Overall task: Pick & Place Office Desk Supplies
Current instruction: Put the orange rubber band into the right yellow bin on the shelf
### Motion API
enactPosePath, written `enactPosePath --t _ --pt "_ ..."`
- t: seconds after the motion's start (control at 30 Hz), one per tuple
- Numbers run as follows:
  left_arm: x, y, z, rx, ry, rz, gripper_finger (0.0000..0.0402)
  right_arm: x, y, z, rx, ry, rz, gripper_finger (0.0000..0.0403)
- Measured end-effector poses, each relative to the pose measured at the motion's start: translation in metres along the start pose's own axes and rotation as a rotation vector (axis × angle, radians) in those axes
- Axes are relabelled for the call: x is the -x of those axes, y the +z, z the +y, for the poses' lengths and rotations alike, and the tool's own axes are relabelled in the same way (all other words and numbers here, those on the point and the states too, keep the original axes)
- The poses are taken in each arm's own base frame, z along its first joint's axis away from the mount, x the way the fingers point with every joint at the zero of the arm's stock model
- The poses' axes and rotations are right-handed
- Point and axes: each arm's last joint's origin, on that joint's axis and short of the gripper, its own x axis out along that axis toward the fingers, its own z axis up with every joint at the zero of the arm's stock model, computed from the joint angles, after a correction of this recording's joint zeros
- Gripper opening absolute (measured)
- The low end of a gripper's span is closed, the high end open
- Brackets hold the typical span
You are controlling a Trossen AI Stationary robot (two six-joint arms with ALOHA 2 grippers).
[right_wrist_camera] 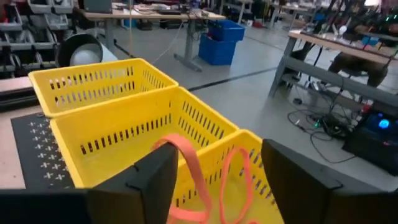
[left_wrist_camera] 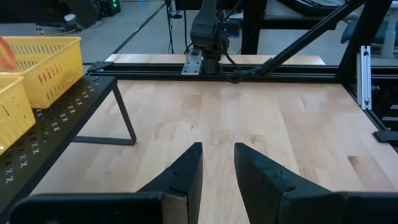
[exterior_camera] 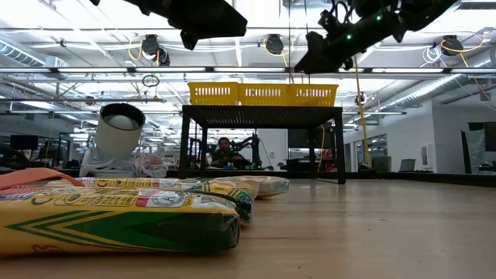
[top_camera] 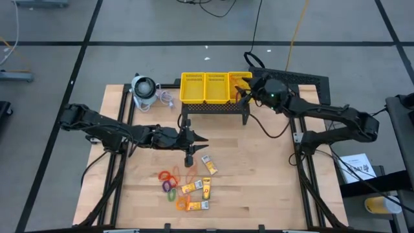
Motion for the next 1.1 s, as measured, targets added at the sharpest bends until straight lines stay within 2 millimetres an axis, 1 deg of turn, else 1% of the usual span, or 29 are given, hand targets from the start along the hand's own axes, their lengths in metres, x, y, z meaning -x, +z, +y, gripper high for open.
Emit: enactPosePath --t 0.17,0.23,0.53,0.67,0.77,0.9,1.03,1.1 --pt "0.0 0.0 0.0 0.0 0.0 -0.002 0.0099 0.006 0.0 -0.005 0.07 -0.102 0.033 0.0233" --pt "0.0 0.0 0.0 0.0 0.0 -0.001 0.0099 0.008 -0.001 -0.006 0.066 -0.121 0.054 0.023" --pt "0.0 0.0 0.0 0.003 0.0 -0.001 0.0099 0.009 -0.005 -0.006 0.087 -0.137 0.101 0.0214" --pt "0.0 0.0 0.0 0.004 0.0 0.0 0.0099 0.012 -0.007 -0.003 0.029 -0.074 0.12 0.021" --pt "0.0 0.0 0.0 0.004 0.0 -0.001 0.0099 0.014 0.005 -0.005 0.008 -0.06 0.128 0.021" --pt "0.0 0.001 0.001 0.006 0.002 -0.005 0.0099 0.011 0.027 -0.01 0.028 -0.068 0.2 0.0209" --pt "-0.001 0.001 0.004 0.02 0.012 -0.005 0.0099 0.004 0.039 -0.016 0.051 -0.073 0.336 0.0208" --pt "-0.001 0.001 0.005 0.037 0.017 -0.005 0.0099 0.0 0.04 -0.019 0.036 -0.047 0.385 0.0208"
